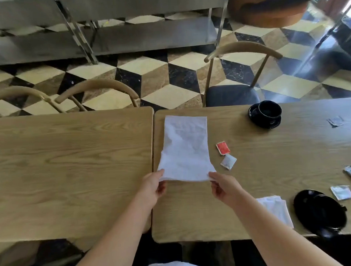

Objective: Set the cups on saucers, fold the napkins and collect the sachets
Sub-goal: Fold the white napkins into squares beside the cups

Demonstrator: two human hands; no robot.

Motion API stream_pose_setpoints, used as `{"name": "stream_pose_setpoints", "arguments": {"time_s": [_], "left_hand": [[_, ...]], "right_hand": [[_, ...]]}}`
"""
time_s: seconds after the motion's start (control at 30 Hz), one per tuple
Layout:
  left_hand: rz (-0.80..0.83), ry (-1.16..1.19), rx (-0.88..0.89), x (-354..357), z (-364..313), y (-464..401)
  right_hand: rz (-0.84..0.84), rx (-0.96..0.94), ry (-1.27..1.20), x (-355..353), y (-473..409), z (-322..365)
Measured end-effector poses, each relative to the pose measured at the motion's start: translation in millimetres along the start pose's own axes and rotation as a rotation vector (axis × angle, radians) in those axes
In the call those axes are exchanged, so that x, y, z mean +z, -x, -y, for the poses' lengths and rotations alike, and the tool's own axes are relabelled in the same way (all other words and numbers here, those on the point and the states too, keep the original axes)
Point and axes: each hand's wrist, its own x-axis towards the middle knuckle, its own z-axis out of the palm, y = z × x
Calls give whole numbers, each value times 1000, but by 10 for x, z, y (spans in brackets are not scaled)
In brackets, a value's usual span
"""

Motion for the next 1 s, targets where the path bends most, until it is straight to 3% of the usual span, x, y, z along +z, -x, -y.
{"name": "stream_pose_setpoints", "arguments": {"time_s": [0.2,0.33,0.43,0.5,0.57,0.63,0.73,0.9,1.0], "left_hand": [[-120,-190,-90,-430,1134,-120],[-60,-370,-191,-621,1528,39],[84,-504,-310,-758,1626,181],[161,-547,-348,-817,1569,210],[129,-510,-288,-815,1449,156],[80,-435,-168,-728,1263,93],[140,-313,-24,-537,927,13],[289,-113,36,-267,242,-81],[337,-12,76,-119,-156,-202]], "right_hand": [[9,76,339,-531,-155,-812],[-6,206,394,-822,-111,-1127],[-2,311,387,-1011,-44,-1311],[4,359,400,-1043,19,-1348],[0,349,398,-979,57,-1278],[1,260,427,-852,95,-1116],[75,70,514,-630,163,-749],[111,-63,277,-304,132,-2],[247,-112,234,-150,26,459]]}}
